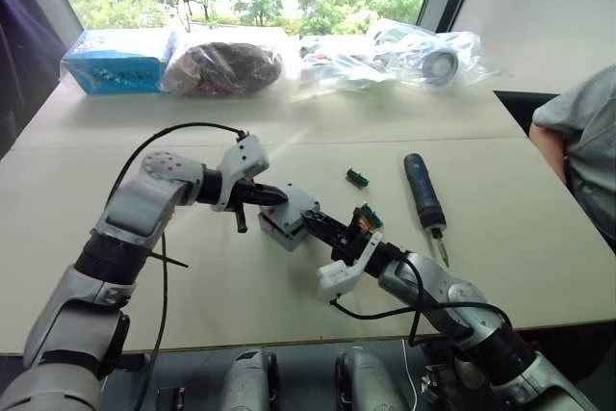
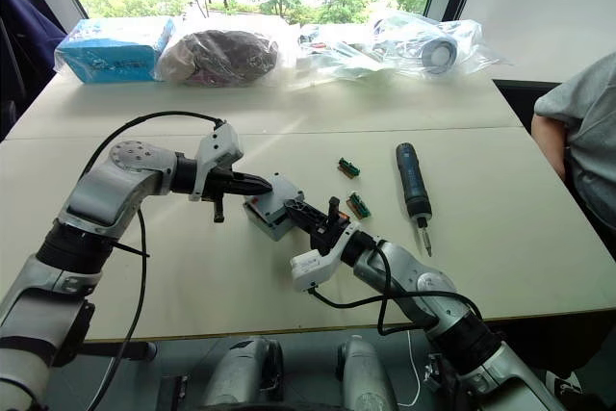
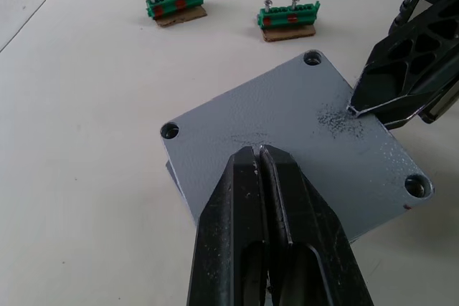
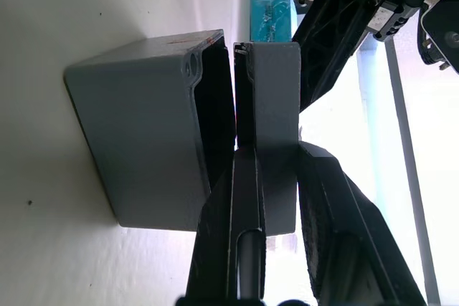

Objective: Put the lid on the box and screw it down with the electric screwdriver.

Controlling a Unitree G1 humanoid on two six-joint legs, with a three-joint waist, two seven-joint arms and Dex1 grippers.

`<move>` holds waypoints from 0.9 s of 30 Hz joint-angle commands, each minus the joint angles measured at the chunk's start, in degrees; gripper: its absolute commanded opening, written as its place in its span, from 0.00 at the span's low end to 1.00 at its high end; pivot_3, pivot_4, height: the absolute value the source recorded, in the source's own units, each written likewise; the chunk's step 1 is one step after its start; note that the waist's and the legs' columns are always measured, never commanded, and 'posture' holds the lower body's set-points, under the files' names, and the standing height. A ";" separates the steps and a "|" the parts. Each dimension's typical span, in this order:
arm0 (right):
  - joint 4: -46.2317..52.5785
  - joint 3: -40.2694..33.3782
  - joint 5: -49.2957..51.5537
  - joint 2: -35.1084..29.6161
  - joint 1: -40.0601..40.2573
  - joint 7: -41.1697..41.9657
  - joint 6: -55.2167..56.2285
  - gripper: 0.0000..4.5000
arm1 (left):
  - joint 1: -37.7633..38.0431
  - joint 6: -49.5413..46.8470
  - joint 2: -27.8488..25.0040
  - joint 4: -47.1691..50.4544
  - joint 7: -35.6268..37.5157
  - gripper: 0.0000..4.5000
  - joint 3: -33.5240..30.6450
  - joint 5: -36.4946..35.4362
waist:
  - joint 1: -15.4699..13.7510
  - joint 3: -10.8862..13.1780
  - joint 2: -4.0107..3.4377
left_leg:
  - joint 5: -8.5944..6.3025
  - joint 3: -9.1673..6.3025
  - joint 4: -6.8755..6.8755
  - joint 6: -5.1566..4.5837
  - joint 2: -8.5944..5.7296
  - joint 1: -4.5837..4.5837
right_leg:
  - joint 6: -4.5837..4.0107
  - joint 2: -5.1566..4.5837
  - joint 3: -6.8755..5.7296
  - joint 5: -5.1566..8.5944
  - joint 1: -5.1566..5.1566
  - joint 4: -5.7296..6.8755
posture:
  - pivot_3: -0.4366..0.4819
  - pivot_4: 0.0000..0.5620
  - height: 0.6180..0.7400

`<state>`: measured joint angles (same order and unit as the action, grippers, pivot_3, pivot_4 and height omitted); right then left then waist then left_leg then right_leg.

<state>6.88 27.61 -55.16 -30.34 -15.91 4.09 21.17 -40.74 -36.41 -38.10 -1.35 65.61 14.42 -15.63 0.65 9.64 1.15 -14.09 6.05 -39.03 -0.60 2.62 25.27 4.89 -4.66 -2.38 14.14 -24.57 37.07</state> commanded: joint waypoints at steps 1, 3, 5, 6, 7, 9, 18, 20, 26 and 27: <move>0.15 0.17 0.71 -0.23 1.12 0.84 1.31 0.03 | 1.42 1.10 -0.28 1.47 1.02 0.02 1.48 0.86 | 0.01 -0.02 0.00 | 0.00 0.00 0.00 0.00 0.00 -0.01 | -0.01 0.00 0.00 0.00 0.01 0.00 | 0.48 0.27 1.00; -0.05 0.15 0.69 -0.13 1.27 1.06 1.33 0.03 | 1.95 1.84 -0.38 1.37 1.07 0.02 2.14 1.72 | 0.00 -0.04 0.00 | 0.00 0.00 0.00 0.00 0.00 -0.04 | -0.03 0.00 0.00 0.02 0.04 0.00 | 0.48 0.27 1.00; -0.32 0.16 0.88 -0.08 1.29 1.37 1.39 0.03 | 2.55 2.55 -0.69 1.59 1.52 0.02 2.87 2.36 | -0.02 -0.06 -0.01 | -0.01 0.00 0.00 -0.01 0.00 -0.11 | -0.07 0.00 0.00 0.04 0.11 0.00 | 0.48 0.27 1.00; -0.43 0.16 1.01 -0.06 1.28 1.53 1.40 0.03 | 2.75 2.75 -0.80 1.71 1.73 0.02 3.08 2.53 | 0.00 -0.07 -0.01 | -0.01 0.00 0.00 -0.01 0.00 -0.13 | -0.07 0.00 0.00 0.04 0.12 0.00 | 0.48 0.27 1.00; -0.49 0.15 1.10 -0.04 1.27 1.65 1.41 0.03 | 2.88 2.85 -0.83 1.80 1.88 0.02 3.15 2.66 | 0.00 -0.08 -0.01 | -0.01 0.00 0.00 -0.01 0.00 -0.14 | -0.07 0.00 0.00 0.04 0.14 0.00 | 0.48 0.27 1.00; -0.83 -0.18 1.95 0.05 1.70 1.97 1.16 0.25 | 3.78 2.81 -1.37 2.44 1.73 0.00 4.55 4.06 | -0.03 -0.09 0.01 | -0.01 -0.01 0.00 -0.02 0.00 -0.16 | -0.07 0.00 0.00 0.04 0.15 0.00 | 0.48 0.27 1.00; 0.66 -1.41 2.02 0.05 3.27 3.33 0.82 0.78 | 6.10 0.48 -2.25 2.70 -0.99 0.00 8.60 8.99 | 0.04 -0.22 0.03 | -0.25 -0.04 0.09 -0.37 0.12 -0.98 | -0.25 -0.02 0.02 0.28 0.92 -0.01 | 0.48 0.27 1.00; 1.76 -2.14 2.71 0.00 3.63 3.86 0.65 0.78 | 6.58 0.04 -2.44 2.25 -1.74 0.00 9.22 9.94 | 0.02 -0.29 0.01 | -0.25 -0.05 0.09 -0.37 0.12 -1.03 | -0.26 -0.04 0.02 0.28 0.98 -0.01 | 0.48 0.27 1.00; 2.53 -3.30 3.86 -0.30 3.02 4.13 1.42 0.78 | 7.18 -0.54 -2.19 1.78 -3.33 0.00 9.11 10.68 | 0.00 -0.48 -0.04 | -0.27 -0.06 0.10 -0.39 0.13 -1.22 | -0.26 -0.05 0.02 0.30 1.14 -0.02 | 0.48 0.27 1.00; 2.71 -3.43 3.95 -0.32 2.95 4.07 1.56 0.78 | 7.25 -0.05 -2.14 1.79 -3.24 0.00 8.99 10.51 | 0.00 -0.50 -0.05 | -0.28 -0.06 0.11 -0.39 0.14 -1.23 | -0.26 -0.05 0.02 0.30 1.15 -0.02 | 0.48 0.27 1.00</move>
<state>6.92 25.82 -52.57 -30.41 -12.19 8.32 22.05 -36.58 -33.48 -39.51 4.58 62.77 19.06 -8.92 0.66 9.14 1.10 -14.37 5.99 -38.92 -0.99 2.76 24.03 4.63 -4.72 -2.36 14.44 -23.42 37.05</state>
